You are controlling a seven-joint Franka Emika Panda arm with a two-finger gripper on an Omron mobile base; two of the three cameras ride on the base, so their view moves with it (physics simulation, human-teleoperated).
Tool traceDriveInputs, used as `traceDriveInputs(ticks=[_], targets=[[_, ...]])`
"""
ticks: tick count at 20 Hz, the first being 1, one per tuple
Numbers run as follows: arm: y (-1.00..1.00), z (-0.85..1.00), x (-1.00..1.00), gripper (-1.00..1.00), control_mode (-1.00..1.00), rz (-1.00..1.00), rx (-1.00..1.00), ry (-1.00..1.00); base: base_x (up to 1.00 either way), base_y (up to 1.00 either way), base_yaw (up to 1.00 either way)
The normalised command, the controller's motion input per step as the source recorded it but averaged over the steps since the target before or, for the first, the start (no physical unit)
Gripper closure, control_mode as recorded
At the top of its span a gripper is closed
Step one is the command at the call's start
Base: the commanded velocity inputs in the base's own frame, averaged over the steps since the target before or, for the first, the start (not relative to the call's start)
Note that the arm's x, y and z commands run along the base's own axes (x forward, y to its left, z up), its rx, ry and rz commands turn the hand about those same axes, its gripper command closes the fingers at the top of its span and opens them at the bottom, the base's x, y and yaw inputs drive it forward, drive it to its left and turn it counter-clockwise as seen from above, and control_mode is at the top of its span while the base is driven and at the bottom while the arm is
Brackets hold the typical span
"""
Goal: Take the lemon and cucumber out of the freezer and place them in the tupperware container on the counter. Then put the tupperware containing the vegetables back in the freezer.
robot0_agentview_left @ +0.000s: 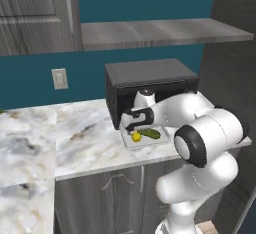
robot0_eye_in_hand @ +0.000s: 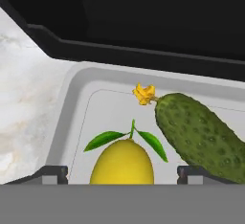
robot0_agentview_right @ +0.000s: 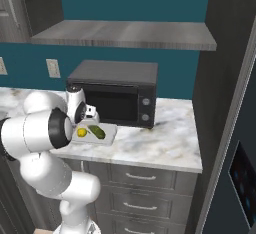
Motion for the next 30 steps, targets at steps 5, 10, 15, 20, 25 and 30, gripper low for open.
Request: traceDriveInputs(ticks=[5, 10, 15, 20, 25, 30], targets=[[-0.03, 0.46, -0.01, -1.00, -1.00, -0.08, 0.00, 0.00, 0.00, 0.00, 0.00], [-0.58, 0.39, -0.06, -1.00, -1.00, -0.10, 0.00, 0.00, 0.00, 0.00, 0.00], [-0.80, 0.06, 0.00, -1.00, -1.00, -0.08, 0.00, 0.05, 0.00, 0.00, 0.00], [-0.67, -0.11, 0.00, -1.00, -1.00, -0.04, 0.00, 0.05, 0.00, 0.00, 0.00], [-0.29, -0.31, 0.00, -1.00, -1.00, -0.01, 0.00, 0.00, 0.00, 0.00, 0.00], [-0.18, -0.37, 0.00, -1.00, -1.00, 0.00, 0.00, 0.00, 0.00, 0.00, 0.00]])
